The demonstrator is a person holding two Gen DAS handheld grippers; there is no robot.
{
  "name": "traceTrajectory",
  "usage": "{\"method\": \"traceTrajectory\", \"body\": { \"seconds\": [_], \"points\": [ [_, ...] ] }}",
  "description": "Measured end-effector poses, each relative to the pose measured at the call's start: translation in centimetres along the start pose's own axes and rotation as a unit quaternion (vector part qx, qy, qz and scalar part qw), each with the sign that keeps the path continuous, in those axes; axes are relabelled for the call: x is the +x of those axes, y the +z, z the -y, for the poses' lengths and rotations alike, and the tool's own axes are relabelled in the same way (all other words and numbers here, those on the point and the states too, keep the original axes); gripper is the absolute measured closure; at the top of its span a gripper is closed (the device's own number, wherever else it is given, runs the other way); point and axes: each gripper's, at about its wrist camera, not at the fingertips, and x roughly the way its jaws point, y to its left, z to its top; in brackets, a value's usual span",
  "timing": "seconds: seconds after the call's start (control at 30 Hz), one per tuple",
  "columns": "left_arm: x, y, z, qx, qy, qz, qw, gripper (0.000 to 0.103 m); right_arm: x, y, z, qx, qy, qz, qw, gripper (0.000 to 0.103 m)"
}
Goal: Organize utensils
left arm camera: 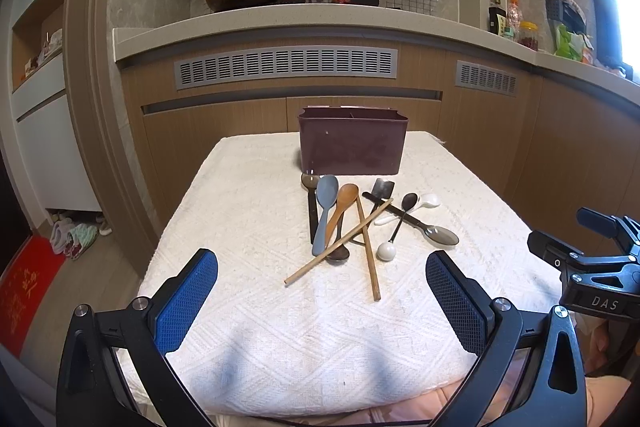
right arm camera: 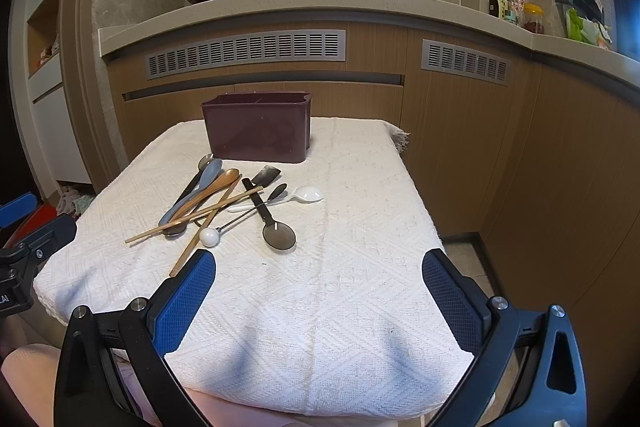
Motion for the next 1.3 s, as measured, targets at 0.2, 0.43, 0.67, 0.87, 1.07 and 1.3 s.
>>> {"method": "traceTrajectory", "body": {
  "seconds": [0.2, 0.43, 0.67, 0.87, 1.07, 1.3],
  "points": [
    [0.6, 0.4, -0.6, 0.001, -0.001, 0.002, 1.0, 0.0, 0.0, 0.0, 0.0, 0.0, -0.001, 0.0, 1.0, 0.0],
    [0.5, 0.4, -0.5, 0.001, -0.001, 0.002, 1.0, 0.0, 0.0, 0.1, 0.0, 0.0, -0.001, 0.0, 1.0, 0.0],
    [0.8, 0.4, -0.4, 0.0, -0.001, 0.0, 1.0, 0.0, 0.0, 0.1, 0.1, 0.001, -0.001, -0.001, 1.0, 0.0],
    [2.0, 0.1, -0.3, 0.002, -0.004, -0.012, 0.9999, 0.0, 0.2, 0.1, 0.4, 0.0, -0.002, -0.005, 1.0, 0.0],
    [4.1, 1.2, -1.0, -0.005, -0.022, -0.025, 0.9994, 0.0, 1.0, 1.3, 0.3, -0.016, -0.013, -0.003, 1.0, 0.0],
    [7.6, 3.7, -2.4, -0.014, -0.07, -0.047, 0.9963, 0.0, 4.2, 4.1, -0.2, -0.043, -0.01, -0.018, 0.999, 0.0]
  ]
}}
